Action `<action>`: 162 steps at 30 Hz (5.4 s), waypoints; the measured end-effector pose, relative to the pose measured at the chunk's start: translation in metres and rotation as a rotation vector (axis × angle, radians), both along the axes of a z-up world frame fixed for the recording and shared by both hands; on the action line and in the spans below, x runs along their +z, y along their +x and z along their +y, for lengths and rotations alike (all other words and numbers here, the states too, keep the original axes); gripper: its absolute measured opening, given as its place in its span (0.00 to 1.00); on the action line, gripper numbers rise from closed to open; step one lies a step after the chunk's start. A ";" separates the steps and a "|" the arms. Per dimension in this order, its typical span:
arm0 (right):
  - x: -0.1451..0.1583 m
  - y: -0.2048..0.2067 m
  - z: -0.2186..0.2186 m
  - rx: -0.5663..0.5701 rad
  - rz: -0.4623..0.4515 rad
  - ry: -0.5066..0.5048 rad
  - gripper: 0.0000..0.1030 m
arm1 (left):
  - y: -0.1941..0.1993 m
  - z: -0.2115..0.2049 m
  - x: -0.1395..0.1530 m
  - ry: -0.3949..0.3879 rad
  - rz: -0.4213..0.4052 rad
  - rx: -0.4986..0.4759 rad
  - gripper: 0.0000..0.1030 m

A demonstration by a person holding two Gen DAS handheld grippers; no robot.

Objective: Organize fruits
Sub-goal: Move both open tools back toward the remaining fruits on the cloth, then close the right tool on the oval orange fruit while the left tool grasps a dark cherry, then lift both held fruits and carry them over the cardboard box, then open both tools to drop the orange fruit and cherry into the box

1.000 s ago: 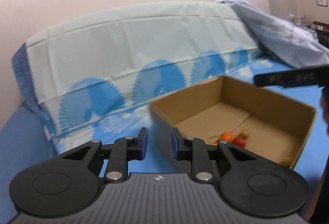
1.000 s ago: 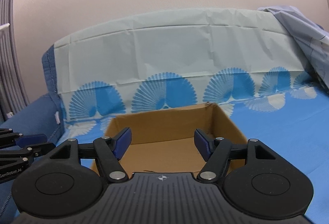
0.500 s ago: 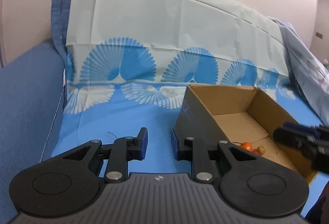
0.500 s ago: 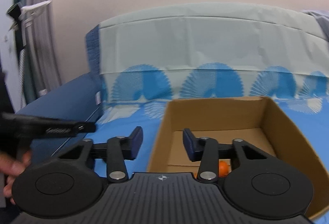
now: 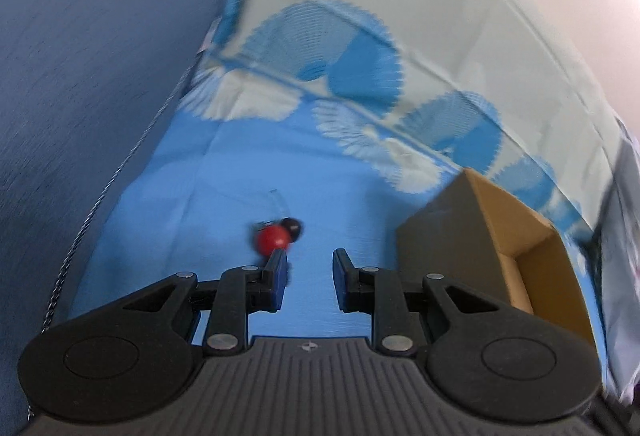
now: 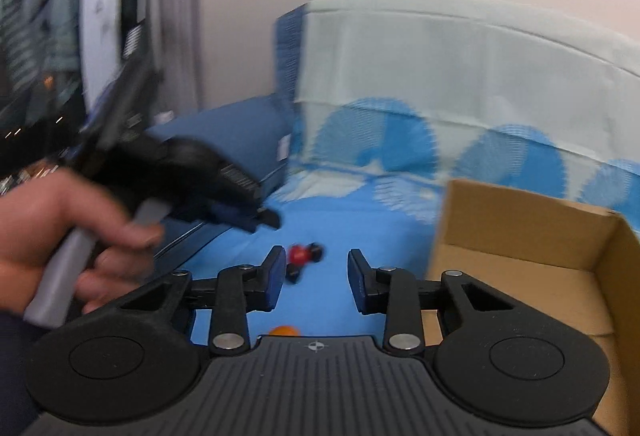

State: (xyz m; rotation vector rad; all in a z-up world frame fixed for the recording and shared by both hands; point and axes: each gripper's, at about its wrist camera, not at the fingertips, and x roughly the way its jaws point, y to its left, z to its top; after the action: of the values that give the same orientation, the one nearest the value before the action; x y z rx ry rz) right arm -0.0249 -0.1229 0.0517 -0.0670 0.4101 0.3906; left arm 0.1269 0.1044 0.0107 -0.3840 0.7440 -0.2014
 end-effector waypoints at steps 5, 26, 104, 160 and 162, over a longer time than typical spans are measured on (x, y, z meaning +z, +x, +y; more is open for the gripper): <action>-0.012 0.018 0.025 0.046 0.059 -0.028 0.35 | 0.010 0.009 -0.010 0.017 0.062 0.048 0.26; -0.088 0.098 0.043 -0.117 0.439 -0.023 0.52 | 0.018 0.008 -0.018 0.047 0.107 0.082 0.27; -0.054 0.031 0.042 -0.101 0.249 -0.121 0.37 | -0.007 -0.050 -0.009 0.315 -0.016 -0.002 0.27; 0.021 -0.029 -0.200 -0.495 -0.085 -0.025 0.29 | -0.084 -0.155 0.017 0.385 -0.428 -0.295 0.28; 0.021 -0.027 -0.199 -0.495 -0.081 -0.019 0.26 | -0.086 -0.156 0.017 0.389 -0.434 -0.301 0.28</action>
State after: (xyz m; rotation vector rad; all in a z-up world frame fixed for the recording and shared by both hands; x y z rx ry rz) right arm -0.0522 -0.3221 0.0722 0.0014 0.3367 -0.1038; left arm 0.0414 -0.0516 0.0274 0.1453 0.3934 -0.4005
